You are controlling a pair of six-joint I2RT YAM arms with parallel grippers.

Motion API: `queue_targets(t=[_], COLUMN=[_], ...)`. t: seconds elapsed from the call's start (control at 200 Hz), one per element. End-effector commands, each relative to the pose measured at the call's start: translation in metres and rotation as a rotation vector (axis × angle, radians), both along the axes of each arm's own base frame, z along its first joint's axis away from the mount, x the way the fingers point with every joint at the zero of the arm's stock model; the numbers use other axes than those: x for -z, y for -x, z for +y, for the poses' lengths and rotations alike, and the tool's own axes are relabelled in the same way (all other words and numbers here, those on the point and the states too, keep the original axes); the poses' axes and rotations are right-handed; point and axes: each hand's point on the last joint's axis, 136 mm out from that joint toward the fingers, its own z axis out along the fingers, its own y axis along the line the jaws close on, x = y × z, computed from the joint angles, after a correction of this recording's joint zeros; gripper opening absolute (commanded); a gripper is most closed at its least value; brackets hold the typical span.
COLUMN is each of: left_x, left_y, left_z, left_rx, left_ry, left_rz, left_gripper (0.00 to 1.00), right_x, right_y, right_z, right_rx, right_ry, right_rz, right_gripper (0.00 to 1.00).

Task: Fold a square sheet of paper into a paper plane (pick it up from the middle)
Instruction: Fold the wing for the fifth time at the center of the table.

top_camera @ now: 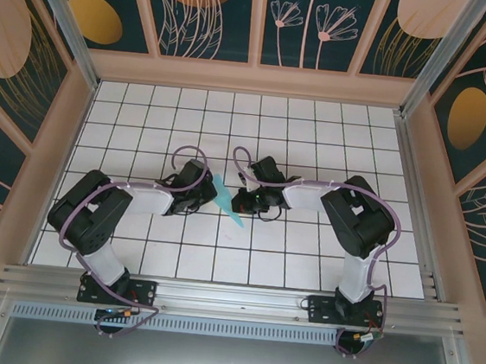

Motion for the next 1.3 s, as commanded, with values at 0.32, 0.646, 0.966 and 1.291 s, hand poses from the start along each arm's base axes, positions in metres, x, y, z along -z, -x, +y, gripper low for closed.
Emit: queue_targets(t=[0.32,0.646,0.966,1.291], left_x=[-0.055,-0.059,-0.049,-0.04], left_y=[-0.009,-0.01,-0.009,-0.009], left_z=[-0.002,-0.013,-0.013,-0.007], left_rx=[0.041,0.1,0.096,0.067], left_ry=[0.045,0.082,0.072,0.043], left_rz=[-0.156,-0.179,-0.156,-0.132], left_gripper=[0.22,0.23,0.21,0.21], right_x=[-0.051,-0.063,-0.051,-0.041], right_y=[-0.02,-0.047,-0.028,-0.041], right_z=[0.013,0.006,0.024,0.032], right_rx=[0.011,0.077,-0.105,-0.139], right_ry=[-0.092,-0.052,-0.136,-0.179], right_rz=[-0.098,-0.209,-0.149,-0.132], right_gripper=[0.15,0.32,0.37,0.23])
